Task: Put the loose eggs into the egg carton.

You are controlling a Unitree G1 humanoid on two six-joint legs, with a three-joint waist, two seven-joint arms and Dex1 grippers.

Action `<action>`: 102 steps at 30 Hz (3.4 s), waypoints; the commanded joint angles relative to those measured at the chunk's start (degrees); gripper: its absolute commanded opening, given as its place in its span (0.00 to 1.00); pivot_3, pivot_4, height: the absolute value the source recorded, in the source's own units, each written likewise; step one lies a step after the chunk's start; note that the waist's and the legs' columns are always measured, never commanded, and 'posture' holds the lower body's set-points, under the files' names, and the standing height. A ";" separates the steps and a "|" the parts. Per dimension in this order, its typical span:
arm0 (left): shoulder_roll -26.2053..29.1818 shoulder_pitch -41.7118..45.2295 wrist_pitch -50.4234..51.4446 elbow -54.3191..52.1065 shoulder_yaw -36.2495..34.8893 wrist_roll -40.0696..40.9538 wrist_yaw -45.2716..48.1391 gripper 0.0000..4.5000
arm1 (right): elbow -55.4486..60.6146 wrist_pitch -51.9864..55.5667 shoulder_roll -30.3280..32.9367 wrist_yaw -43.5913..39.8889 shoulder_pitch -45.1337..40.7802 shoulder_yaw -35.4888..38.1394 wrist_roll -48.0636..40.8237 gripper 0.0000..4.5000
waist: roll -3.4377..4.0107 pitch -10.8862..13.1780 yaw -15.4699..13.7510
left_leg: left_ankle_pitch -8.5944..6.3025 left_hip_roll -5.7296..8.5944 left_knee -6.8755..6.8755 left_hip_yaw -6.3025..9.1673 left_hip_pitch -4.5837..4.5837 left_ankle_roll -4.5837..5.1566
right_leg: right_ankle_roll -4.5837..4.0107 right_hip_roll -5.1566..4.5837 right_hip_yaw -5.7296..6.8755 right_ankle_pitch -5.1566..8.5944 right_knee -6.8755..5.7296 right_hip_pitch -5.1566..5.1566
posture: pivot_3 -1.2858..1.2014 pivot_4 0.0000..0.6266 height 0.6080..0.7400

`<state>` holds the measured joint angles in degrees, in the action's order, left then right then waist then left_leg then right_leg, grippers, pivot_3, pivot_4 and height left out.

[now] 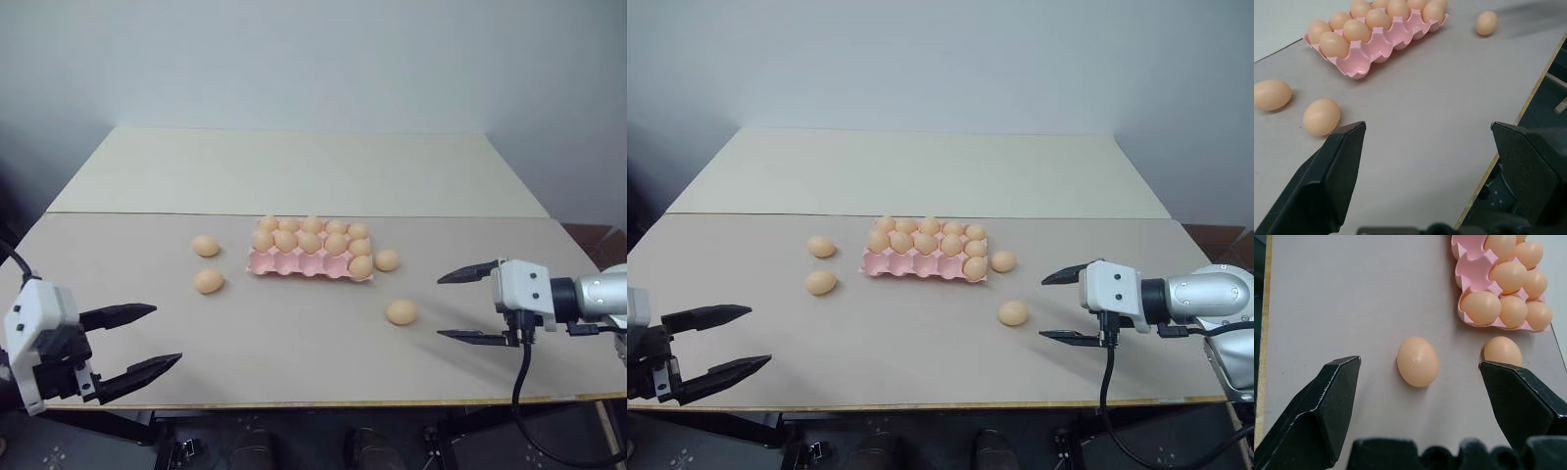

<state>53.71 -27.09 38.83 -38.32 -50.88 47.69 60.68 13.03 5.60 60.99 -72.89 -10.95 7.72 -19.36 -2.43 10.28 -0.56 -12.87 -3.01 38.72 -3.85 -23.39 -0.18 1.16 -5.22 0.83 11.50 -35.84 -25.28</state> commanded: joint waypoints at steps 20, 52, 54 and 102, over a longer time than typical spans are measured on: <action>-1.79 2.92 -0.45 -3.86 3.20 1.69 -3.43 0.99 | -0.59 0.38 0.74 1.56 -2.31 2.72 -0.54 1.00 | 0.00 0.00 0.02 | 0.02 0.00 0.00 0.00 0.02 0.04 | 0.00 0.01 -0.01 0.00 -0.01 0.01 | 0.52 0.24 1.00; 0.08 14.00 -3.07 -1.46 21.73 -1.77 -4.22 1.00 | -14.39 -4.21 -14.64 8.41 -10.26 -16.76 14.29 0.78 | 0.00 -0.01 0.05 | 0.22 0.02 0.00 -0.01 -0.01 0.38 | -0.01 0.06 -0.03 -0.01 -0.05 0.03 | 0.52 0.24 1.00; -0.08 13.80 -3.11 -1.58 21.67 -1.97 -4.17 1.00 | -14.88 -4.75 -14.81 9.07 -10.13 -16.96 15.22 0.64 | 0.00 -0.01 0.04 | 0.22 0.02 0.00 -0.01 -0.01 0.38 | -0.01 0.05 -0.02 -0.01 -0.04 0.04 | 0.52 0.24 1.00; 0.01 16.16 -4.29 0.12 23.43 -4.61 -5.28 1.00 | -16.19 -8.88 -28.40 18.65 -25.28 -19.36 21.39 0.99 | 0.04 0.01 0.87 | 0.23 0.02 -0.06 0.04 -0.14 0.38 | -0.06 0.04 0.05 -0.05 -0.09 -0.05 | 0.52 0.24 1.00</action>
<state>53.69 -11.26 35.21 -36.84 -26.78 42.84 55.61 -7.38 -3.61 30.54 -52.63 -37.11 -15.69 5.40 -2.40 10.30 0.30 -12.65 -2.98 38.67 -3.82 -23.54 0.20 1.11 -5.19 0.87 11.46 -35.90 -25.31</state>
